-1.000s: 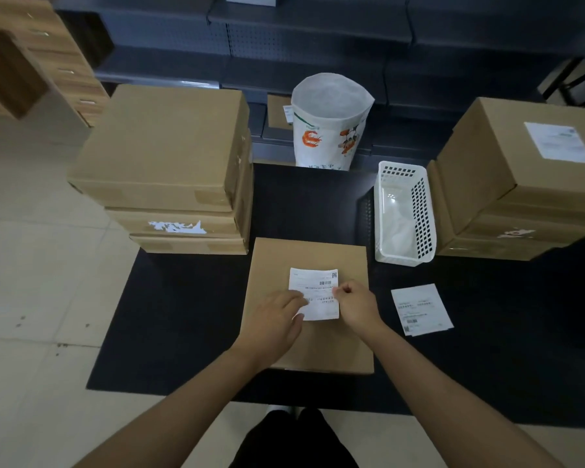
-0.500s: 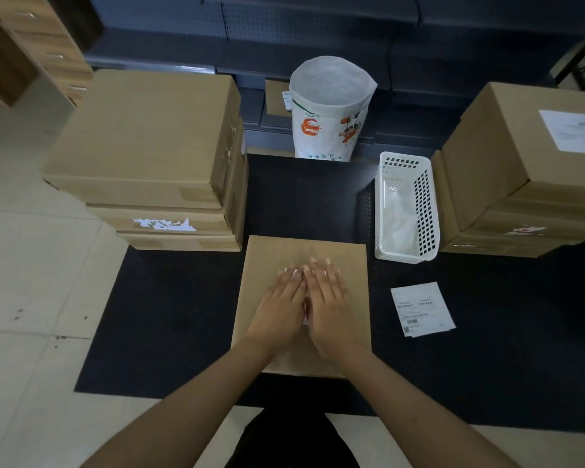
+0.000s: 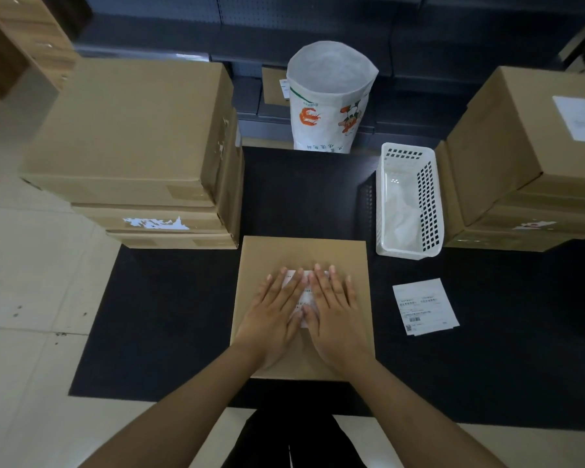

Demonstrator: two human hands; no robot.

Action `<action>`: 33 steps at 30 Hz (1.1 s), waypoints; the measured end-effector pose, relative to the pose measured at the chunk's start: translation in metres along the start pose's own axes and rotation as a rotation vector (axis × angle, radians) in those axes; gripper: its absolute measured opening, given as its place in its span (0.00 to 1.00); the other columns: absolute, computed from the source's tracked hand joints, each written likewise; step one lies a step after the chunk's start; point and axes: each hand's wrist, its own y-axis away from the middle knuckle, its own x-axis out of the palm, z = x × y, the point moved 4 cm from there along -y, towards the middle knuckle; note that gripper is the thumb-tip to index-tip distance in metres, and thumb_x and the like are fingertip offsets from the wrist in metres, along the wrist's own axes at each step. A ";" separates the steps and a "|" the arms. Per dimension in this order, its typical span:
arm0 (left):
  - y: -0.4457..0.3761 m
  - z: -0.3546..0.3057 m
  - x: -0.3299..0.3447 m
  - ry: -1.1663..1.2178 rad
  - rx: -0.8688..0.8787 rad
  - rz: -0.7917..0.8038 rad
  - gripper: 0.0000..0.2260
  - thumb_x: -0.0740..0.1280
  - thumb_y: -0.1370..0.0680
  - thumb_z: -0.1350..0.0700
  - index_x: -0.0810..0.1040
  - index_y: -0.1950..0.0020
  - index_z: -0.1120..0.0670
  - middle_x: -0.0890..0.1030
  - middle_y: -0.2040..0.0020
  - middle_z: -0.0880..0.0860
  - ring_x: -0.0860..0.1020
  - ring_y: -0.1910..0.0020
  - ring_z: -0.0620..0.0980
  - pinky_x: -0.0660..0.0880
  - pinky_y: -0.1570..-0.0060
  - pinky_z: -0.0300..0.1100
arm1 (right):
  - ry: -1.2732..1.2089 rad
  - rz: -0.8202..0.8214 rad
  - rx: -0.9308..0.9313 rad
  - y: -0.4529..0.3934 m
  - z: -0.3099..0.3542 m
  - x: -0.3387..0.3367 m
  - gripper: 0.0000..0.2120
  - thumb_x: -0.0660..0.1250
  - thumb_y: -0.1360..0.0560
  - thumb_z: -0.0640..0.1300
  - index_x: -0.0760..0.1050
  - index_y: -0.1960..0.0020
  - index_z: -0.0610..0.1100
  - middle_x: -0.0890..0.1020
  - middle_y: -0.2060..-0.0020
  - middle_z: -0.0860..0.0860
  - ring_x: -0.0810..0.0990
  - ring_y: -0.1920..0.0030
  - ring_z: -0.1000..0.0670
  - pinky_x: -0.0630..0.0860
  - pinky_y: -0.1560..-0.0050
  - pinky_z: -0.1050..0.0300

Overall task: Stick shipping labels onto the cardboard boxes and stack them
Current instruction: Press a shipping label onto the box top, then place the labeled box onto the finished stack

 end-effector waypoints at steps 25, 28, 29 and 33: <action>0.041 -0.016 0.014 -0.168 -0.050 0.014 0.29 0.35 0.19 0.42 0.43 0.23 0.58 0.41 0.22 0.54 0.40 0.23 0.50 0.43 0.27 0.52 | 0.096 -0.047 -0.104 0.037 0.007 0.010 0.33 0.48 0.21 0.59 0.50 0.22 0.41 0.52 0.22 0.46 0.47 0.22 0.48 0.47 0.26 0.43; 0.048 -0.011 0.014 -0.110 -0.315 -0.067 0.29 0.37 0.19 0.42 0.41 0.23 0.57 0.41 0.22 0.54 0.41 0.23 0.52 0.39 0.26 0.54 | 0.013 -0.085 0.196 0.042 -0.004 0.010 0.35 0.45 0.21 0.62 0.46 0.22 0.41 0.47 0.22 0.47 0.42 0.22 0.48 0.42 0.24 0.44; 0.051 -0.008 0.014 -0.073 -0.430 -0.109 0.29 0.39 0.19 0.41 0.40 0.23 0.57 0.40 0.22 0.54 0.39 0.23 0.51 0.37 0.26 0.53 | -0.006 -0.097 0.241 0.042 -0.005 0.011 0.35 0.45 0.21 0.62 0.44 0.22 0.41 0.46 0.22 0.47 0.40 0.22 0.48 0.39 0.24 0.45; 0.066 0.012 0.007 0.167 -0.719 -0.256 0.34 0.49 0.21 0.38 0.45 0.22 0.57 0.48 0.21 0.54 0.43 0.23 0.51 0.42 0.25 0.50 | -0.140 -0.182 0.245 0.043 -0.008 0.002 0.35 0.46 0.21 0.61 0.45 0.21 0.43 0.46 0.22 0.49 0.40 0.22 0.49 0.40 0.23 0.49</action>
